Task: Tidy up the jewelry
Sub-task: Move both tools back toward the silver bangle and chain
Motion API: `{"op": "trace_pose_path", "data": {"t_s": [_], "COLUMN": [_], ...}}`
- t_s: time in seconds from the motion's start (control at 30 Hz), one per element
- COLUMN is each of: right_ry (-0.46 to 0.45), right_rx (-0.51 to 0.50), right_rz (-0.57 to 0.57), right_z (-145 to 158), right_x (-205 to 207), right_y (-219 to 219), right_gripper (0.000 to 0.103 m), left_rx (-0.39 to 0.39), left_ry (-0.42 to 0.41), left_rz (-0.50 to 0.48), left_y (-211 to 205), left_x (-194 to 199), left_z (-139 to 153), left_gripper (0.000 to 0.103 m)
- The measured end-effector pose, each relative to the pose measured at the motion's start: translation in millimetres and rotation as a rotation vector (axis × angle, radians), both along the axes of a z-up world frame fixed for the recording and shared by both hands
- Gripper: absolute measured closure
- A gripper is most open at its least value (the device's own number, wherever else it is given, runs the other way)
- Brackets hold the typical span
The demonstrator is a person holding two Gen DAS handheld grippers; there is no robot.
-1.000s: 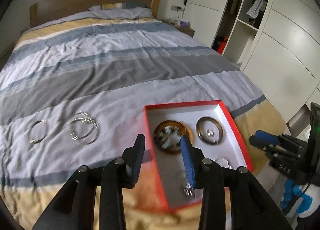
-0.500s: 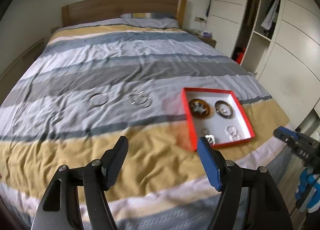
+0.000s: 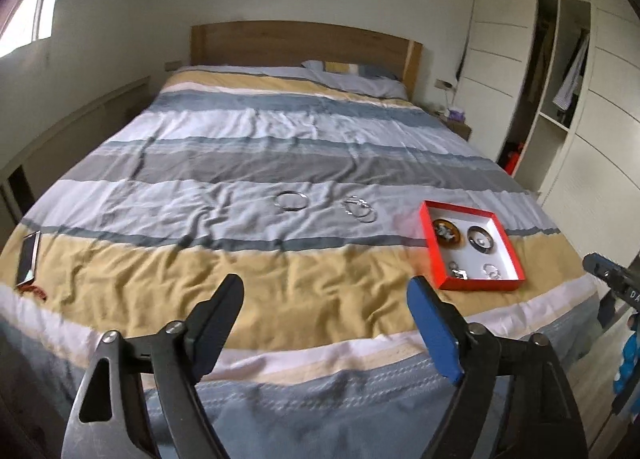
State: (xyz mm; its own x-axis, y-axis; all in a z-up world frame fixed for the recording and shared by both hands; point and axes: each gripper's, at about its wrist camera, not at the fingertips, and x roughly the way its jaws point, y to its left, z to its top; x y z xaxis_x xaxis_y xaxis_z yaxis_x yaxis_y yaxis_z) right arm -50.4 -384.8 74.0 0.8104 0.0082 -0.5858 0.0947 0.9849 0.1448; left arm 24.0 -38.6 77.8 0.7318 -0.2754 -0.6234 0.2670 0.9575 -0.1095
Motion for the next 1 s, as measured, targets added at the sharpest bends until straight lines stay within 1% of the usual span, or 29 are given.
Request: {"op": "trace_pose_path", "data": {"t_s": [0.13,0.3,0.37,0.43,0.6,0.77,0.9,1.0], "right_ry": [-0.018,-0.011,0.0,0.007,0.041,0.094,0.136,0.162], "right_rx": [-0.022,-0.046,-0.052,-0.048,-0.003,0.022,0.038,0.055], "right_rz": [0.033,0.064,0.072,0.079,0.104,0.151,0.187,0.205], "right_z": [11.9,13.8,10.8,7.0,-12.8,-42.6,-64.0,-78.4], "right_x": [-1.3,6.0,11.1,16.8,44.2,80.5,108.5,129.6], "right_y": [20.7,37.3,41.8,43.9,48.8,61.1,69.1,71.7], "right_gripper": [0.069,0.069,0.069,0.069,0.069,0.069,0.069,0.069], "left_rx": [-0.029,-0.057,-0.053,-0.028,0.008,0.02,0.04,0.058], "left_ry": [-0.015,0.005,0.012,0.012,0.043,0.067,0.107,0.152], "left_rz": [0.046,0.079,0.093,0.115,0.154,0.217,0.217,0.205], "left_y": [22.5,37.9,40.0,40.6,48.9,64.2,67.6,64.7], "left_x": [-7.8,-1.0,4.3,11.3,33.0,58.5,83.9,102.7], "left_z": [5.6,0.6,-6.3,-16.1,-45.5,-73.2,-95.3,-112.7], "left_gripper": [0.02,0.019,0.019,0.019,0.019,0.019,0.019,0.019]}}
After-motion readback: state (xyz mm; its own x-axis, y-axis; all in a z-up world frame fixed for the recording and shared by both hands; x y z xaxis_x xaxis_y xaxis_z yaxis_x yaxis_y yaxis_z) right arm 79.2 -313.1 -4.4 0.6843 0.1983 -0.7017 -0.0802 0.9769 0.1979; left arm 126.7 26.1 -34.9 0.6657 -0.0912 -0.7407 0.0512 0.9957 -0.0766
